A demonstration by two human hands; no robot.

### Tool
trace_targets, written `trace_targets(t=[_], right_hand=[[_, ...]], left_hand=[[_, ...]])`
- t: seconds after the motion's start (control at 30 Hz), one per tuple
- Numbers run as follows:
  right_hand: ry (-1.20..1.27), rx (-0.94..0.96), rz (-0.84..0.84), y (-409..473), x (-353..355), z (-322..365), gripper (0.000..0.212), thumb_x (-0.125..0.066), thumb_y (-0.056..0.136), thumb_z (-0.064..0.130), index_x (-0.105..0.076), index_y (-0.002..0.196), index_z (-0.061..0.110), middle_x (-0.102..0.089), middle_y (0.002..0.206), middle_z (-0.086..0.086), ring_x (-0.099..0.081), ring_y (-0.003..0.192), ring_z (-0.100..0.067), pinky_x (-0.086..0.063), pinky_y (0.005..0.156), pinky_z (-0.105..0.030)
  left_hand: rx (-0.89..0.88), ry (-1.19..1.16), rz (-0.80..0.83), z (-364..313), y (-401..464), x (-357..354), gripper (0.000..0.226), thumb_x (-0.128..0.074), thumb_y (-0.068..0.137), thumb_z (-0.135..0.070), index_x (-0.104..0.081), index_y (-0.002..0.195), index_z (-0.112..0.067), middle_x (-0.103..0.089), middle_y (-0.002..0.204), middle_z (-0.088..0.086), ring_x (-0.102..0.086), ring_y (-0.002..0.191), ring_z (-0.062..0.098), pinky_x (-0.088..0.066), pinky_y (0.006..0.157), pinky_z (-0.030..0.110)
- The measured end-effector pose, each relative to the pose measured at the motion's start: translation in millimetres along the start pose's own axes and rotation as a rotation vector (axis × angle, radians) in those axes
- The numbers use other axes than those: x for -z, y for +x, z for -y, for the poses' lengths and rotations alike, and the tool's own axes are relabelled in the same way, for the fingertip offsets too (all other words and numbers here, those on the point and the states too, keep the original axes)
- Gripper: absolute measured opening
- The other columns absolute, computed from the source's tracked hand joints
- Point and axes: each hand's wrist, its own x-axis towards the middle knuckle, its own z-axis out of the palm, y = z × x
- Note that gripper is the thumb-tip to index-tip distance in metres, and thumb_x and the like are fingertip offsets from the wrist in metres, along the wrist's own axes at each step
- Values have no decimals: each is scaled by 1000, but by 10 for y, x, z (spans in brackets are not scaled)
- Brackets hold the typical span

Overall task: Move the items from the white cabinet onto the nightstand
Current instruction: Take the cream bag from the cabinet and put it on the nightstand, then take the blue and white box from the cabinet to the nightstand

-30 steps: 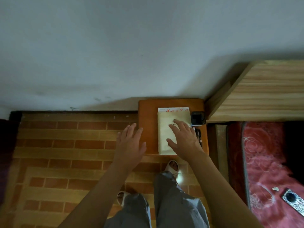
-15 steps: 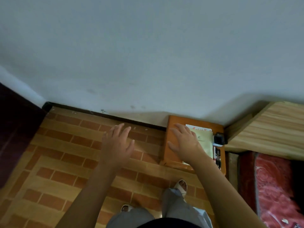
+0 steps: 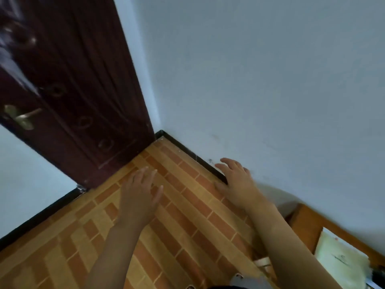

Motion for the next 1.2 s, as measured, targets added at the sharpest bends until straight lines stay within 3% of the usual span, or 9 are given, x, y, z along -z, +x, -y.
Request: trace_targets(t=[0.23,0.4,0.5,0.7,0.93,1.2], right_hand=[[-38,318,82,553,-159,1503,54,-50,101,53,-38,152,38,-30,165,9,-25,154,-20,-21,127,-52],[-69,568,153,881,-383,2396,65,-27,100,69,-28,157,38,-23,168,7,-20,157,-25,-18,125,-53],[-55,639,216,1142,-541,2876,56,-41,102,58,-35,153,37,-25,166,9,-20,156,-23,-18,125,-52],[-37,810,223,1698,-744,3714,60,-58,100,47,-42,154,27,-32,164,5,-26,152,-17,-25,124,-46],[-13,903,264,2506,-901,4398,56,-53,103,46,-39,156,30,-30,164,9,-25,152,-14,-22,125,-41],[16,1080,330,3118,-1227,5161,54,-51,103,50,-42,152,31,-32,163,9,-23,152,-12,-23,122,-39]], left_hand=[[358,29,-151,1051,-673,651,54,-52,101,-51,-49,149,-29,-44,157,2,-40,144,27,-36,117,55],[590,63,-221,1624,-1124,966,54,-51,101,-50,-48,150,-29,-43,158,1,-38,145,26,-35,118,52],[731,92,-243,1871,-1272,1117,54,-56,99,-48,-49,150,-29,-42,159,2,-38,145,27,-34,119,52],[872,100,-307,2380,-1253,1303,53,-66,95,-39,-56,144,-21,-49,153,6,-46,138,32,-40,112,57],[971,179,-345,2934,-854,1468,54,-54,97,-50,-54,145,-24,-50,151,4,-48,137,30,-42,110,55],[1118,238,-398,3285,-728,1691,51,-58,98,-49,-52,145,-30,-47,154,3,-44,141,27,-37,116,50]])
